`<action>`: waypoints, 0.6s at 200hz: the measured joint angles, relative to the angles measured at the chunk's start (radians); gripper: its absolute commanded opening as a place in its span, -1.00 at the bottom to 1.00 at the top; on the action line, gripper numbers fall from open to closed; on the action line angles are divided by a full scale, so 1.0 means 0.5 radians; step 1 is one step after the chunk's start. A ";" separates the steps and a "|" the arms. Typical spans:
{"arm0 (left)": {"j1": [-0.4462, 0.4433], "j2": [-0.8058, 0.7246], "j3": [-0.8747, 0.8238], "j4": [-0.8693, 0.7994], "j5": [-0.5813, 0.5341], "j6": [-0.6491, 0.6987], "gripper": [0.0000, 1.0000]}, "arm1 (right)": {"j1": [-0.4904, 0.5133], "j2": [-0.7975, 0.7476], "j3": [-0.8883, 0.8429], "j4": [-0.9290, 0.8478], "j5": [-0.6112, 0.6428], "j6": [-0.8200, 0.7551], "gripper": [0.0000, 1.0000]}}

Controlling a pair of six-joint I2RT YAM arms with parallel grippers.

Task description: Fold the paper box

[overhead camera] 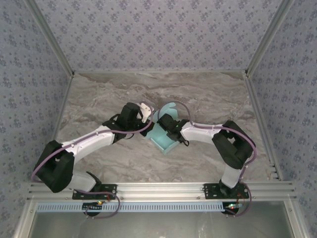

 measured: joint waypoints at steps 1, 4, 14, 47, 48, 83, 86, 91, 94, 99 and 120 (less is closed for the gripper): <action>0.000 0.000 0.000 0.002 0.005 0.000 -1.00 | -0.002 -0.003 -0.003 -0.001 -0.007 -0.001 -0.23; -0.002 0.000 0.000 0.002 0.014 0.002 -1.00 | -0.012 -0.021 -0.018 -0.007 -0.043 -0.001 -0.22; -0.015 0.000 0.000 0.008 0.043 0.017 -1.00 | -0.048 -0.071 -0.066 -0.016 -0.153 -0.001 -0.18; -0.056 0.000 -0.007 0.015 0.126 0.075 -1.00 | -0.240 -0.408 -0.188 -0.051 -0.649 0.038 -0.01; -0.056 0.000 -0.007 0.015 0.127 0.077 -1.00 | -0.245 -0.418 -0.191 -0.051 -0.661 0.040 0.00; -0.062 0.000 -0.018 0.028 0.144 0.163 -1.00 | -0.591 -0.878 -0.334 0.064 -1.323 0.216 0.06; -0.062 0.000 -0.019 0.031 0.146 0.172 -1.00 | -0.632 -0.900 -0.349 0.076 -1.386 0.243 0.05; -0.062 0.000 -0.023 0.034 0.150 0.183 -1.00 | -0.703 -0.926 -0.373 0.095 -1.479 0.282 0.02; -0.062 0.000 -0.026 0.038 0.150 0.188 -1.00 | -0.742 -0.935 -0.386 0.108 -1.535 0.304 0.01; -0.062 -0.001 -0.031 0.044 0.150 0.196 -1.00 | -0.806 -0.940 -0.405 0.120 -1.614 0.345 -0.01; -0.062 -0.002 -0.043 0.069 0.150 0.231 -1.00 | -1.033 -0.887 -0.480 0.166 -1.878 0.510 -0.09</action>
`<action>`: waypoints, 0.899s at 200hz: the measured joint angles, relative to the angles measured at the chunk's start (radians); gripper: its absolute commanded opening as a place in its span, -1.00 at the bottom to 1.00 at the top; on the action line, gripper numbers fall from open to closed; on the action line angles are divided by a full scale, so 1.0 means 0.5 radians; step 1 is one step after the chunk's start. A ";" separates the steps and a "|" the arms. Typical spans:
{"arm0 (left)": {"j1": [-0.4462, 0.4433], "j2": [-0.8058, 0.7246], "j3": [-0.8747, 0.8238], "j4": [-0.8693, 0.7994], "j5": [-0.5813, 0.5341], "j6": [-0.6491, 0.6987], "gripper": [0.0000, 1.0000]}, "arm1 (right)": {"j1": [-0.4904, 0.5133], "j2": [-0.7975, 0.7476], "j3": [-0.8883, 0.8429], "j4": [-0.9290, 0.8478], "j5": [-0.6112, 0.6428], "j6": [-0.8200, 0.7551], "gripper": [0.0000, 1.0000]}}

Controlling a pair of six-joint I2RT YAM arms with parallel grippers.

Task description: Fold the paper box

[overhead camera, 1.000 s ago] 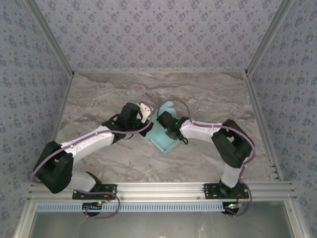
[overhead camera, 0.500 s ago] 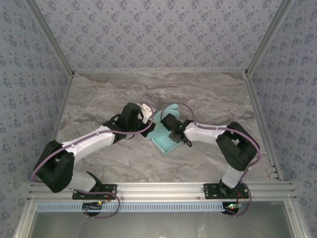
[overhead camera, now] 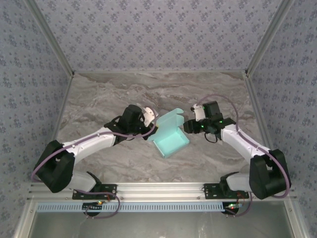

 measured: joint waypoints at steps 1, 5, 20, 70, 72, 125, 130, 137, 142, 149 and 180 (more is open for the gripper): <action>0.000 0.000 -0.001 0.002 0.001 0.001 -1.00 | -0.005 0.003 -0.002 0.002 -0.008 0.007 -0.09; 0.000 0.000 -0.002 0.002 0.000 0.007 -1.00 | -0.037 0.024 -0.014 0.005 -0.048 0.031 -0.09; 0.000 0.000 -0.002 0.006 0.006 0.020 -1.00 | -0.124 0.110 -0.043 0.024 -0.198 0.121 -0.10; 0.000 0.000 -0.004 0.008 0.008 0.050 -1.00 | -0.248 0.435 -0.064 0.166 -0.640 0.343 -0.18; 0.000 0.000 -0.004 0.008 0.008 0.050 -1.00 | -0.248 0.449 -0.063 0.166 -0.652 0.346 -0.18; 0.000 0.000 -0.005 0.008 0.014 0.050 -1.00 | -0.252 0.678 -0.007 0.188 -0.800 0.369 -0.29; 0.000 0.000 -0.005 0.008 0.014 0.051 -1.00 | -0.252 0.690 -0.001 0.190 -0.813 0.369 -0.30; 0.000 0.000 -0.005 0.008 0.014 0.051 -1.00 | -0.254 0.700 0.004 0.196 -0.826 0.369 -0.30; 0.000 0.000 -0.005 0.008 0.014 0.050 -1.00 | -0.256 0.703 0.007 0.197 -0.829 0.369 -0.30; 0.000 0.001 -0.005 0.008 0.015 0.050 -1.00 | -0.257 0.704 0.008 0.196 -0.830 0.369 -0.31; 0.000 0.002 -0.005 0.008 0.015 0.051 -1.00 | -0.261 0.721 0.035 0.181 -0.823 0.365 -0.35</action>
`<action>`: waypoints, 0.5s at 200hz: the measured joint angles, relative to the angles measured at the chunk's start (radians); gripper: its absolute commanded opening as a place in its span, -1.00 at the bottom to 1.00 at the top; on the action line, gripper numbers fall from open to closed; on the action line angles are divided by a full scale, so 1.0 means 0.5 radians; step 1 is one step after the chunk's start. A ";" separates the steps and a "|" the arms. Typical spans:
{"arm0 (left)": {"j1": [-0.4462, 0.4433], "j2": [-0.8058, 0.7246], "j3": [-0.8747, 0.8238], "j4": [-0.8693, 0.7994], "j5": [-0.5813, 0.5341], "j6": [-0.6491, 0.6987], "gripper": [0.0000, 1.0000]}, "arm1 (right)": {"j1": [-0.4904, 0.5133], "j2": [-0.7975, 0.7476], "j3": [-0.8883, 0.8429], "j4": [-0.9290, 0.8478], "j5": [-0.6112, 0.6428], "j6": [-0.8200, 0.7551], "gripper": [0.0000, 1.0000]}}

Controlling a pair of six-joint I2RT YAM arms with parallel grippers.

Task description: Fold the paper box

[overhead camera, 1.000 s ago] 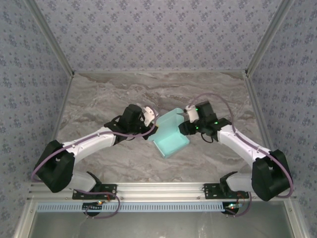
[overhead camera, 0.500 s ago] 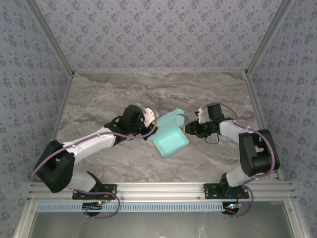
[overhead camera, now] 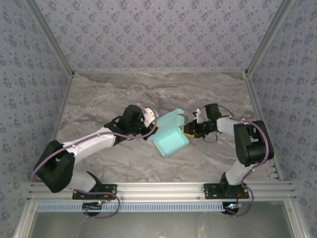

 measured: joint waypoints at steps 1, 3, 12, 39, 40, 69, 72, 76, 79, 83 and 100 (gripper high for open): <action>0.000 0.000 0.001 0.000 0.000 -0.001 -1.00 | 0.000 0.001 0.002 -0.002 0.000 0.000 -0.35; 0.000 0.000 0.000 0.001 0.000 -0.001 -1.00 | 0.000 0.002 0.002 -0.005 0.001 0.000 -0.36; 0.000 0.001 0.000 0.003 0.000 0.000 -1.00 | 0.000 0.005 0.008 -0.014 0.002 -0.006 -0.38; 0.000 0.003 0.000 0.007 0.000 0.000 -1.00 | 0.000 0.033 0.039 -0.040 0.000 -0.014 -0.46; 0.000 0.003 0.001 0.007 0.000 0.000 -1.00 | 0.000 0.034 0.040 -0.040 0.000 -0.013 -0.46; 0.000 0.003 0.001 0.008 0.000 0.000 -1.00 | 0.018 0.060 0.083 -0.079 0.017 -0.013 -0.48; 0.000 0.004 0.001 0.009 -0.001 0.000 -1.00 | 0.024 0.061 0.090 -0.089 0.028 -0.014 -0.48; 0.000 0.005 0.001 0.010 -0.001 0.000 -1.00 | 0.031 0.061 0.099 -0.101 0.038 -0.014 -0.49; 0.001 0.005 0.001 0.011 0.000 0.000 -1.00 | 0.040 0.061 0.109 -0.113 0.055 -0.014 -0.49; 0.001 0.005 0.001 0.011 -0.001 0.000 -1.00 | 0.049 0.061 0.120 -0.124 0.069 -0.014 -0.50; 0.001 0.006 0.003 0.012 -0.002 0.001 -1.00 | 0.111 0.060 0.172 -0.163 0.169 -0.013 -0.52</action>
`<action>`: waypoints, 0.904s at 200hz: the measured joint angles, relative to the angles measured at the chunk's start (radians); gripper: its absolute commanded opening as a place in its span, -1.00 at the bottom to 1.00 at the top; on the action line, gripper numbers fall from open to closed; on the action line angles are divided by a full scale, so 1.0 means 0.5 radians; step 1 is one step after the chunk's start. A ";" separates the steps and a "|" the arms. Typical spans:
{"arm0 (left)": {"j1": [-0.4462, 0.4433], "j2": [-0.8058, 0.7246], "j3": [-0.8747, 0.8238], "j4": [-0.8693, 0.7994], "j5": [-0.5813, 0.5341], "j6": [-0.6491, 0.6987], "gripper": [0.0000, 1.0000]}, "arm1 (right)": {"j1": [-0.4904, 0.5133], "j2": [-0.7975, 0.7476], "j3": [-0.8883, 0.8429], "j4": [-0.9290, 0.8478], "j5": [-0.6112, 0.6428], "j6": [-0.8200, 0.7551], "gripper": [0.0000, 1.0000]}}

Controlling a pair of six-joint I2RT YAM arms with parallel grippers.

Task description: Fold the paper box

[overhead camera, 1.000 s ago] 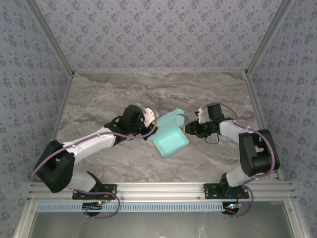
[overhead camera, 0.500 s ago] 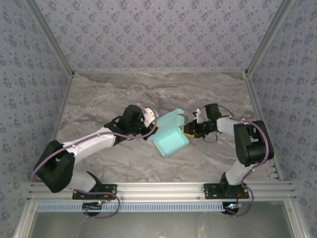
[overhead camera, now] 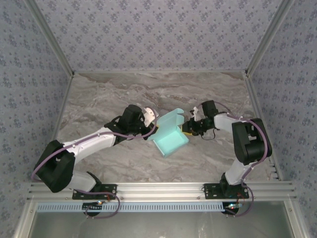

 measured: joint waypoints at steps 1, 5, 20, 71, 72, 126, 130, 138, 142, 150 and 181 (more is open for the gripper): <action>0.000 0.001 0.000 0.000 0.000 0.000 -1.00 | 0.003 0.000 0.002 -0.002 0.003 0.000 -0.52; 0.000 0.002 0.001 0.001 -0.001 0.001 -1.00 | 0.018 0.000 0.014 -0.011 0.031 -0.002 -0.52; 0.005 0.008 0.010 0.000 -0.008 0.014 -1.00 | 0.077 -0.004 0.056 -0.035 0.140 0.000 -0.54; 0.013 0.011 0.019 -0.001 -0.032 0.014 -1.00 | 0.204 -0.005 0.149 -0.062 0.480 0.002 -0.65; 0.013 0.012 0.019 -0.001 -0.032 0.014 -1.00 | 0.205 -0.004 0.150 -0.063 0.484 0.002 -0.65; 0.014 0.046 0.033 0.034 -0.055 0.015 -1.00 | 0.385 0.030 0.265 -0.120 0.906 -0.002 -0.67; 0.014 0.048 0.034 0.035 -0.059 0.015 -1.00 | 0.404 0.031 0.272 -0.124 0.949 -0.002 -0.67; 0.014 0.050 0.034 0.039 -0.066 0.015 -1.00 | 0.437 0.031 0.282 -0.133 1.015 -0.002 -0.67; 0.014 0.050 0.035 0.039 -0.069 0.014 -1.00 | 0.455 0.031 0.288 -0.139 1.054 -0.002 -0.67; 0.014 0.050 0.036 0.040 -0.078 0.014 -1.00 | 0.484 0.030 0.298 -0.151 1.116 -0.001 -0.67; 0.029 0.051 0.038 0.041 -0.097 0.012 -1.00 | 0.607 0.027 0.353 -0.208 1.394 0.018 -0.64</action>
